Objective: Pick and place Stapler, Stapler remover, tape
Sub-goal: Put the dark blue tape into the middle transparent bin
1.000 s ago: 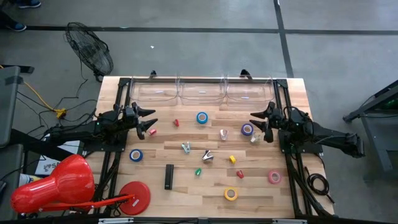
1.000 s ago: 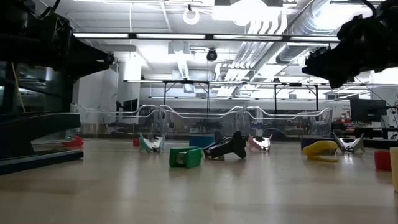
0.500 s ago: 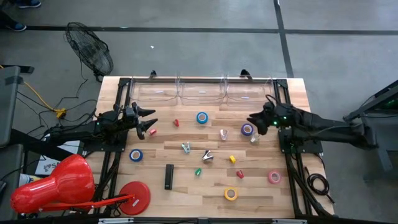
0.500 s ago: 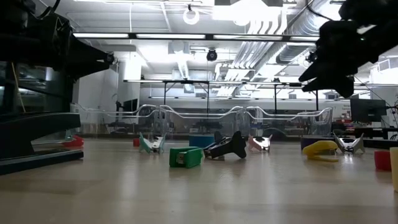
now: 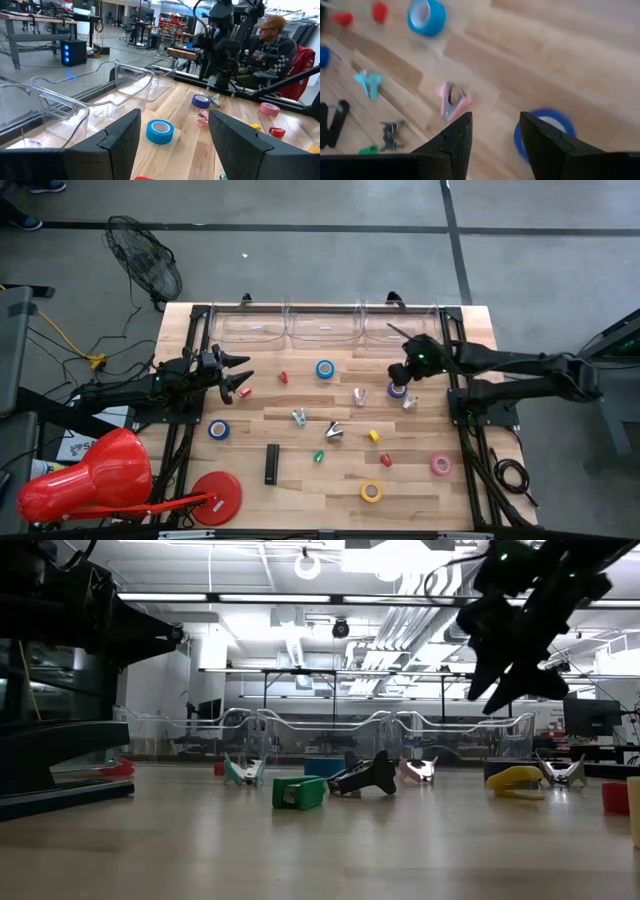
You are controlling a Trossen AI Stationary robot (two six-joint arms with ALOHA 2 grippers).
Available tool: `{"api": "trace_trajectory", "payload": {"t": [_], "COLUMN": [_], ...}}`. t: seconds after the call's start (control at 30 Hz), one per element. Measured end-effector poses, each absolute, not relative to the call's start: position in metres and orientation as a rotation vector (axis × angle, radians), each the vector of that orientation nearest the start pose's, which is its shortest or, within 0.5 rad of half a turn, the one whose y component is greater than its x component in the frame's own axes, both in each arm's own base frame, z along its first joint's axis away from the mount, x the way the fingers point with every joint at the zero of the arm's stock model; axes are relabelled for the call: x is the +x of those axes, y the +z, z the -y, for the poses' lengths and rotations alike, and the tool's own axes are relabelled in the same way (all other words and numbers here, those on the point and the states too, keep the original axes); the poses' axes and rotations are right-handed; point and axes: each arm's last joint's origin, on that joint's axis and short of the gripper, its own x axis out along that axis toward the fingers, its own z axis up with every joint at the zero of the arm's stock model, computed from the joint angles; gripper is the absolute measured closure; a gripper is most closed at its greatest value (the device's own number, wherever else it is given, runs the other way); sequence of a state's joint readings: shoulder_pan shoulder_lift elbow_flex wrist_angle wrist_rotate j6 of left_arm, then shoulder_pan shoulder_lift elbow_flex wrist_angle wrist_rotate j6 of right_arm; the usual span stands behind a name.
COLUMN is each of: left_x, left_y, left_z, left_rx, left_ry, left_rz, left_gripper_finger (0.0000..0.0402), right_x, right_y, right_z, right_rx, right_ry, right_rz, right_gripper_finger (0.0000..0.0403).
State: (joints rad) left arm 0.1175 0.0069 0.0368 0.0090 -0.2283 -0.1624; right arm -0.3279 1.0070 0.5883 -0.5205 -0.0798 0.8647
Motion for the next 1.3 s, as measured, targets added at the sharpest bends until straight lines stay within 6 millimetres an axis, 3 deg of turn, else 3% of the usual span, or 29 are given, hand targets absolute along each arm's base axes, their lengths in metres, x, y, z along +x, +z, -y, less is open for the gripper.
{"api": "trace_trajectory", "payload": {"t": [0.27, 0.6, 1.3], "left_x": [0.094, 0.094, 0.094], "left_y": [0.176, 0.176, 0.176], "left_z": [-0.018, -0.018, -0.018], "left_rx": [-0.163, -0.163, -0.163], "left_ry": [0.342, 0.342, 0.342], "left_rz": [0.066, 0.066, 0.064], "left_gripper_finger": [0.0172, 0.0172, 0.0172], "right_x": [0.189, 0.194, 0.212], "right_y": [0.18, 0.165, 0.145], "right_z": [0.059, 0.061, 0.061], "right_rx": [1.096, 1.16, 1.072], "right_ry": [-0.631, -0.702, -0.74], "right_rz": [-0.926, -0.995, -1.087], "right_gripper_finger": [0.0247, 0.0247, 0.0247]}}
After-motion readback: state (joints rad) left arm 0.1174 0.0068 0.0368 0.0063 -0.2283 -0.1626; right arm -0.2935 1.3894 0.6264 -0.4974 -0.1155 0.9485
